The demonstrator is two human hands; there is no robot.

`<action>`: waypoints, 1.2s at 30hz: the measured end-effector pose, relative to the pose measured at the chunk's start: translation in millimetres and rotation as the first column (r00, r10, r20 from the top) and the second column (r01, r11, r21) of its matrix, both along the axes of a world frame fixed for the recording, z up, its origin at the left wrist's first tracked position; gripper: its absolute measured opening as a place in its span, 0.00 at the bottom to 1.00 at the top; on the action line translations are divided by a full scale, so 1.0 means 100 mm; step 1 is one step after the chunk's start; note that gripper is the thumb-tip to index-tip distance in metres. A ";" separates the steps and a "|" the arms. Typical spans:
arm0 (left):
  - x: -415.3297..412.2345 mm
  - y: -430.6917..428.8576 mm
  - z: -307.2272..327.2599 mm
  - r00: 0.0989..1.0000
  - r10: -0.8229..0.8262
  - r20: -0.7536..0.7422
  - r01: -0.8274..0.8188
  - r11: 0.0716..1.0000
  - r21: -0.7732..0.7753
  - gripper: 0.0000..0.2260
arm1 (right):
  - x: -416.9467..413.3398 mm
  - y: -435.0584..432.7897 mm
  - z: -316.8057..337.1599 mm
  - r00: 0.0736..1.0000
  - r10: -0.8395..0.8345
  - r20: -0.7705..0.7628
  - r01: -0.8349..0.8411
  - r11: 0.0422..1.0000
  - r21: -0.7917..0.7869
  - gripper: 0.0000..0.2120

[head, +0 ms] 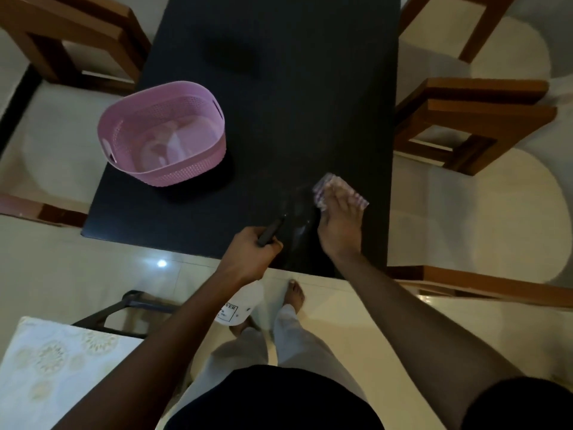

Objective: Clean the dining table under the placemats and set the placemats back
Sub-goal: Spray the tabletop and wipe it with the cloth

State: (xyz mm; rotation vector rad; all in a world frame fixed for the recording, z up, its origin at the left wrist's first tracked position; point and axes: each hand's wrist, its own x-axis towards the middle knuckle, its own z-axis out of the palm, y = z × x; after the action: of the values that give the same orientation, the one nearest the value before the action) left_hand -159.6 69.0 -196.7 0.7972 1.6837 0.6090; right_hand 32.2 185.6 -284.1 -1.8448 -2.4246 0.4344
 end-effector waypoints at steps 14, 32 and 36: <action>0.09 -0.07 -0.04 0.999 -0.006 -0.043 0.008 0.999 0.038 0.04 | 0.41 1.09 0.08 0.991 0.127 -0.037 -0.128 0.991 -0.032 0.30; 0.10 -0.06 0.02 0.997 0.077 -0.031 -0.075 0.994 0.084 0.04 | 1.03 -0.68 0.09 0.824 0.566 0.014 -0.564 0.822 -0.077 0.35; 0.15 -0.02 0.01 0.998 0.058 -0.020 -0.056 0.995 0.076 0.03 | 1.25 0.09 0.17 0.983 0.179 -0.050 -0.181 0.982 -0.050 0.34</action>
State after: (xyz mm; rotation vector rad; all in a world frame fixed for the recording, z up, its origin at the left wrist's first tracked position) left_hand -144.7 67.2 -195.3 0.8145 1.7167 0.7096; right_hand 157.4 194.8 -267.2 -1.6213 -2.5841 0.5530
